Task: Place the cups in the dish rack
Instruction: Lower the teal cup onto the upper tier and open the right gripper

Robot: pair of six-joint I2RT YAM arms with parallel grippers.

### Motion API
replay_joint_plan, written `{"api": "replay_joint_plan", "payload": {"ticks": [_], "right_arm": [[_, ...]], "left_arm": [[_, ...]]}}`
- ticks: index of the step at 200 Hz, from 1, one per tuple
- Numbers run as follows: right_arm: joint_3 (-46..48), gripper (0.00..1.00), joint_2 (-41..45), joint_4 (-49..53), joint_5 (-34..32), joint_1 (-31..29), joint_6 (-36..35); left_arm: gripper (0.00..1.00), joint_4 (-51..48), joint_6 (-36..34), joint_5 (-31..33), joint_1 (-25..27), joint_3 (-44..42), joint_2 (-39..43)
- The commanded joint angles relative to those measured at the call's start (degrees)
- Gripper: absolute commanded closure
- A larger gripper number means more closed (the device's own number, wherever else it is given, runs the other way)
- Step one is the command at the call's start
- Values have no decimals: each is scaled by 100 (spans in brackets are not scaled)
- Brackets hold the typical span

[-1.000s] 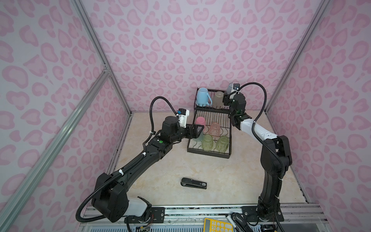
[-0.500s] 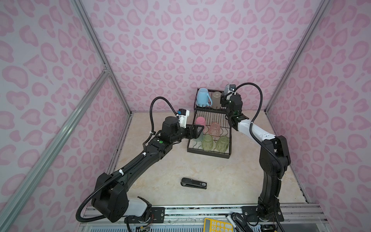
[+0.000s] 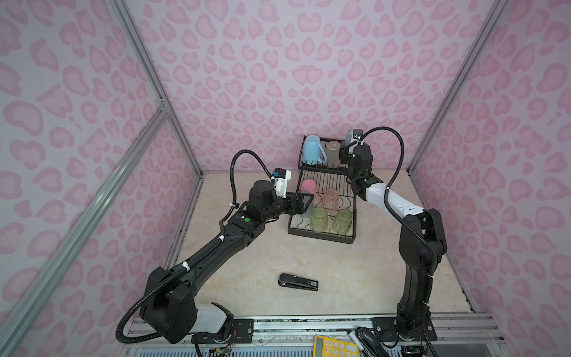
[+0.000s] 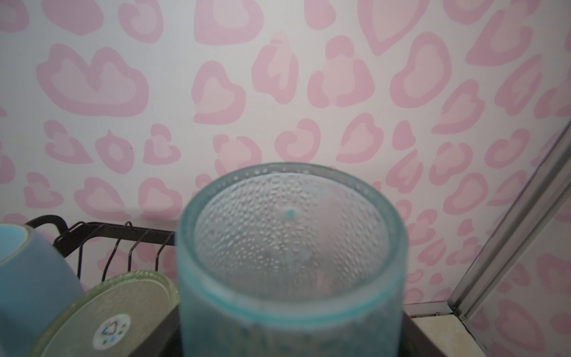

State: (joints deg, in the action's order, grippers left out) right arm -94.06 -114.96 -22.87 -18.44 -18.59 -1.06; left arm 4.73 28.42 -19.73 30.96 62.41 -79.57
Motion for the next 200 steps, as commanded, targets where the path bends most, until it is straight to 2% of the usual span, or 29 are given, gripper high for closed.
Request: {"api": "replay_joint_plan", "payload": {"ticks": [1, 200], "right_arm": [[132, 59, -82, 748, -59, -2, 334], [274, 37, -27, 766, 59, 54, 554]], "left_arm": [[9, 182, -39, -84, -4, 23, 39], [9, 221, 14, -111, -11, 8, 30]]}}
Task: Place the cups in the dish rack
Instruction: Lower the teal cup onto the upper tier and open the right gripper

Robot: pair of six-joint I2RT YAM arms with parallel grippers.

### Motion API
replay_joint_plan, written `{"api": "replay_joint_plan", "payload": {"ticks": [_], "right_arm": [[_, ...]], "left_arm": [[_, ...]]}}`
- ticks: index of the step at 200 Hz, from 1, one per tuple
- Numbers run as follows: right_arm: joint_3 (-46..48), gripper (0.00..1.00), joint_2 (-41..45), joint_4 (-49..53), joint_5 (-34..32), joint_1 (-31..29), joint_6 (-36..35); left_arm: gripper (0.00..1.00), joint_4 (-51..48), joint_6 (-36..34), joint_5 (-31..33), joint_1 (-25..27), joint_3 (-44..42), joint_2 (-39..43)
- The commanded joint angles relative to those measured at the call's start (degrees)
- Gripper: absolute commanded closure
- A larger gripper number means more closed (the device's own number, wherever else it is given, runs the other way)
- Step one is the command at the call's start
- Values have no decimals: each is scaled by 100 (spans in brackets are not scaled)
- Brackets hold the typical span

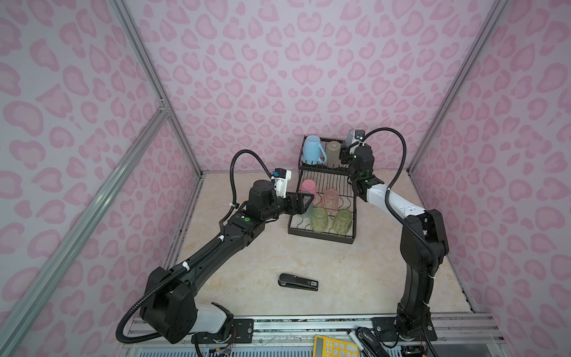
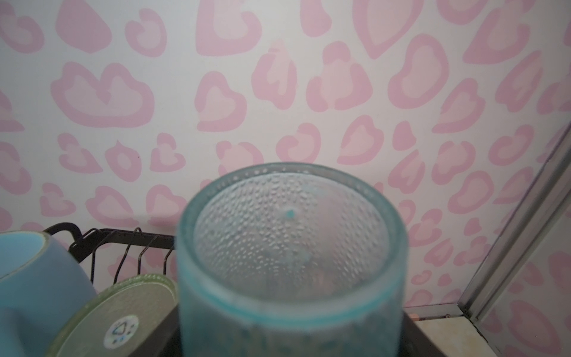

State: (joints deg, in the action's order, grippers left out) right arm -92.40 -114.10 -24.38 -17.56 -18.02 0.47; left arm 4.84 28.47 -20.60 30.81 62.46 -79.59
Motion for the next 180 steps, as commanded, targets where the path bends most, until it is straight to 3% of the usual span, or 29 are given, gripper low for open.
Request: {"api": "replay_joint_plan", "payload": {"ticks": [1, 134, 180], "right_arm": [[108, 37, -116, 917, -28, 3, 401], [140, 23, -46, 953, 1, -5, 472], [152, 37, 19, 917, -54, -8, 472]], "left_arm": [[9, 210, 10, -23, 4, 3, 36], [9, 248, 29, -23, -5, -65, 102], [9, 272, 53, -32, -13, -98, 126]]}}
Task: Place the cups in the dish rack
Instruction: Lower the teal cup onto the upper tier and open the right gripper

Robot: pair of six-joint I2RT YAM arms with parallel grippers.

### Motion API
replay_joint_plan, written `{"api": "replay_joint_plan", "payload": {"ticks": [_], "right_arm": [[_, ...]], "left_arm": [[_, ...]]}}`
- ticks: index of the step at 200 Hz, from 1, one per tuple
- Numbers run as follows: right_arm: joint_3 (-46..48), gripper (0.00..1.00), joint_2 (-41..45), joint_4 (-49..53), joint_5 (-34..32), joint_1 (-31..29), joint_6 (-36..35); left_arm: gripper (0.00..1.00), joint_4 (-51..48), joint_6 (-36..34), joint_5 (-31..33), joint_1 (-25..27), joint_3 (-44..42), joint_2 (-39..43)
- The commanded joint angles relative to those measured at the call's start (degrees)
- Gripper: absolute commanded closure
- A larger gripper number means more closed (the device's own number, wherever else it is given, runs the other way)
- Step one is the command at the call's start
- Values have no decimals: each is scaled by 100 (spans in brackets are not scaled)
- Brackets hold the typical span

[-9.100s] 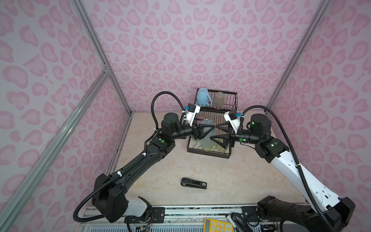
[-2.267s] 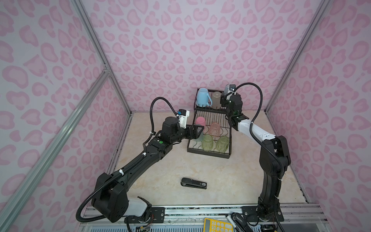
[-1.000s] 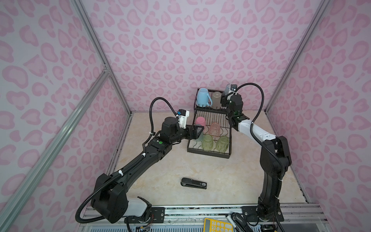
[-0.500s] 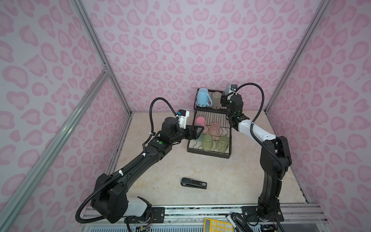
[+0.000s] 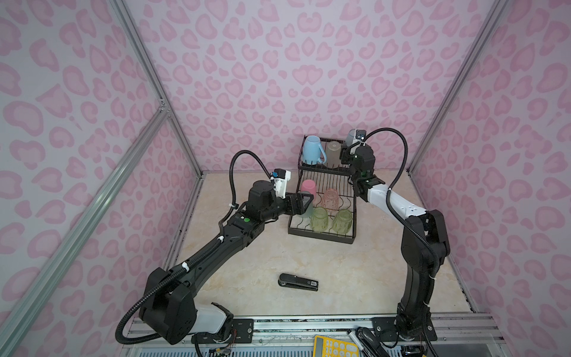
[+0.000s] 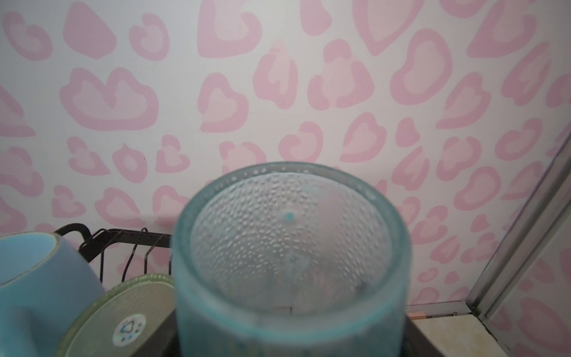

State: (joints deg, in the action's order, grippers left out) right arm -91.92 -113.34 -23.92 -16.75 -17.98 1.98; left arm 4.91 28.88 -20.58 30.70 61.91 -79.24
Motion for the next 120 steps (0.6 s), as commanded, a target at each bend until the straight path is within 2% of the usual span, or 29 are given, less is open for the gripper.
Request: {"api": "replay_joint_plan", "payload": {"ticks": [1, 43, 94, 120], "right_arm": [[104, 37, -57, 871, -135, -12, 325], [67, 23, -39, 1010, -109, -9, 308], [94, 24, 12, 1044, -109, -6, 321], [128, 20, 61, 1060, -126, -6, 321]], "left_arm": [[9, 265, 12, -34, -2, -41, 92], [9, 287, 30, -50, -3, -47, 93], [9, 317, 56, -87, 0, -47, 93], [9, 317, 71, -87, -2, -34, 93]]}}
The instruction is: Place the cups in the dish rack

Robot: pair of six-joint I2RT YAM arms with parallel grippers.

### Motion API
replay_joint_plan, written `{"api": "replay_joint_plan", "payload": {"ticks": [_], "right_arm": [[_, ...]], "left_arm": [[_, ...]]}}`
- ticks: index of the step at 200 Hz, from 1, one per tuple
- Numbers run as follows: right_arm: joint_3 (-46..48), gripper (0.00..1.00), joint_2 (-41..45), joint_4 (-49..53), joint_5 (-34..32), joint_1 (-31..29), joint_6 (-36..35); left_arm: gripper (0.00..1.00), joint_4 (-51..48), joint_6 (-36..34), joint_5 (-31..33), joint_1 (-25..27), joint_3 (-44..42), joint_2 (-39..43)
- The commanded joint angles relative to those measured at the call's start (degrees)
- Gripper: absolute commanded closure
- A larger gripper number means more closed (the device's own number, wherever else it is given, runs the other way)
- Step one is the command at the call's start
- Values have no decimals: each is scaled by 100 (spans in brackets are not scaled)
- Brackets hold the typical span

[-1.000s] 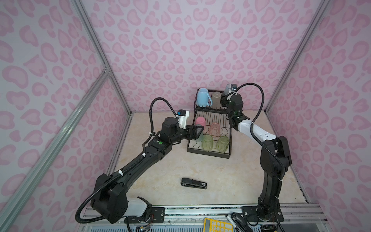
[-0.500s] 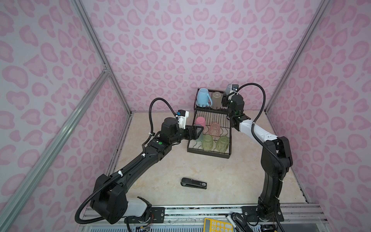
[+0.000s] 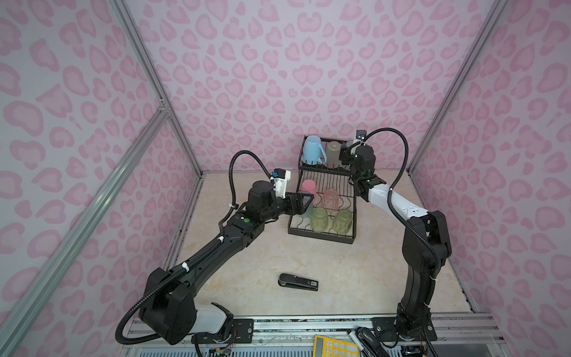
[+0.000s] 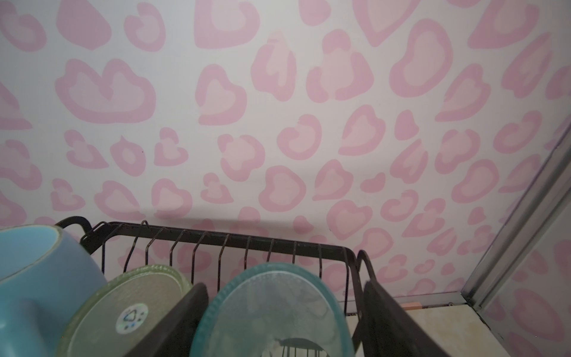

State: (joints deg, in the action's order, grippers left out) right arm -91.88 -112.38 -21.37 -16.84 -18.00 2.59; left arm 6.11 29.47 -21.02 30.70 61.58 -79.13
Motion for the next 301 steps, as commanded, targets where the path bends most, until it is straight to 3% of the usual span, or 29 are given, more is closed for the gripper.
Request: {"api": "replay_joint_plan", "payload": {"ticks": [1, 38, 77, 193, 212, 255, 301], "right_arm": [[125, 20, -33, 802, -118, -7, 260], [165, 22, 33, 792, -94, -4, 255], [46, 17, 197, 1010, 33, 14, 266], [-551, 12, 992, 2426, 1281, 284, 690], [-406, 11, 1318, 2582, 1349, 341, 662], [617, 8, 2578, 2583, 1223, 659, 438], [2532, 5, 4016, 2235, 1124, 1536, 435]], "left_arm": [[9, 202, 13, -43, -2, -4, 82], [9, 239, 45, -95, -2, -6, 65], [9, 203, 32, -96, -2, 16, 82], [5, -62, -41, 164, -2, -20, 253], [0, -354, -165, 507, -2, 59, 355], [2, -1566, -619, 1896, -2, 580, 528], [2, -2371, -849, 3525, -405, 785, 756]]}}
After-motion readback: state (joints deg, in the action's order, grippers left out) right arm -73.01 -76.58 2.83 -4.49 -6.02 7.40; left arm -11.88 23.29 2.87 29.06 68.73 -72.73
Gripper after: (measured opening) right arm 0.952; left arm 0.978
